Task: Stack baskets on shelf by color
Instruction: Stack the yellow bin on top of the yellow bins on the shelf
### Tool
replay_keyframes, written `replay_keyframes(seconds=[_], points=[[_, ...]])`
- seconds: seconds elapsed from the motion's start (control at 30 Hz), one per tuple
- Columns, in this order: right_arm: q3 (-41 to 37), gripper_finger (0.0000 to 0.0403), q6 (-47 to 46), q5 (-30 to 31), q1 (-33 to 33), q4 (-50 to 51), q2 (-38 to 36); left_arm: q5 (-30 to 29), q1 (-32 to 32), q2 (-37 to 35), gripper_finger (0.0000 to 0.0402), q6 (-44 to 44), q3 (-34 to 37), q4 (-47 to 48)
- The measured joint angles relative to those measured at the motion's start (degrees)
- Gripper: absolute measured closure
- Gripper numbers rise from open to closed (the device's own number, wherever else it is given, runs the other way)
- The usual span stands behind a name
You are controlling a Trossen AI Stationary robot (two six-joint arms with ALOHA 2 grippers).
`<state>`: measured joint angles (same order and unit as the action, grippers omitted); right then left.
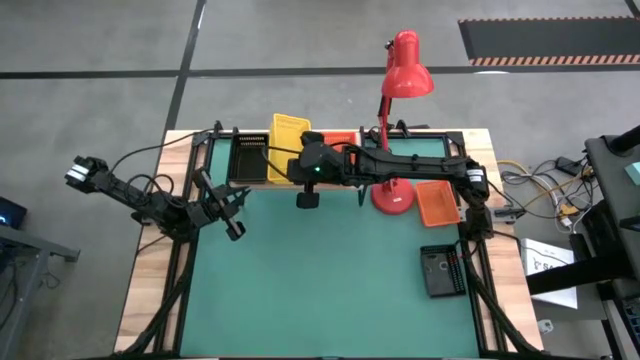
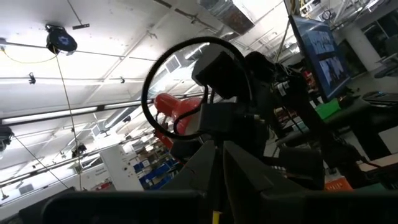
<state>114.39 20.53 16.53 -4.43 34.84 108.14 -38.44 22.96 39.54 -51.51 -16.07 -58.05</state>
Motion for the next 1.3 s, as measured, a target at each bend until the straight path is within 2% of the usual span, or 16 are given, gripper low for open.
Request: replay_keyframes(seconds=[0.4, 0.7, 0.8, 1.1, 1.3], points=[[-0.14, 0.0390, -0.41, 0.00, 0.00, 1.32, 0.00, 0.17, 0.00, -0.34, 0.0386, -0.02, 0.28, 0.03], [-0.12, 0.0319, -2.66, 0.00, -0.11, 1.18, 0.00, 0.26, 0.00, -0.34, 0.0386, -0.15, 0.28, 0.02], [0.35, 0.0305, -2.68, 0.00, -0.11, 0.88, 0.00, 0.28, 0.00, -0.31, 0.0386, -0.17, 0.28, 0.03], [2.58, 0.0306, -2.55, -0.46, 0.31, -0.29, 0.00, 0.59, 0.00, -0.31, 0.0386, -0.41, 0.28, 0.03], [2.51, 0.0341, -1.09, -1.59, -0.34, -8.30, 0.79, 0.68, 0.00, -0.21, 0.0386, -0.43, 0.28, 0.03]])
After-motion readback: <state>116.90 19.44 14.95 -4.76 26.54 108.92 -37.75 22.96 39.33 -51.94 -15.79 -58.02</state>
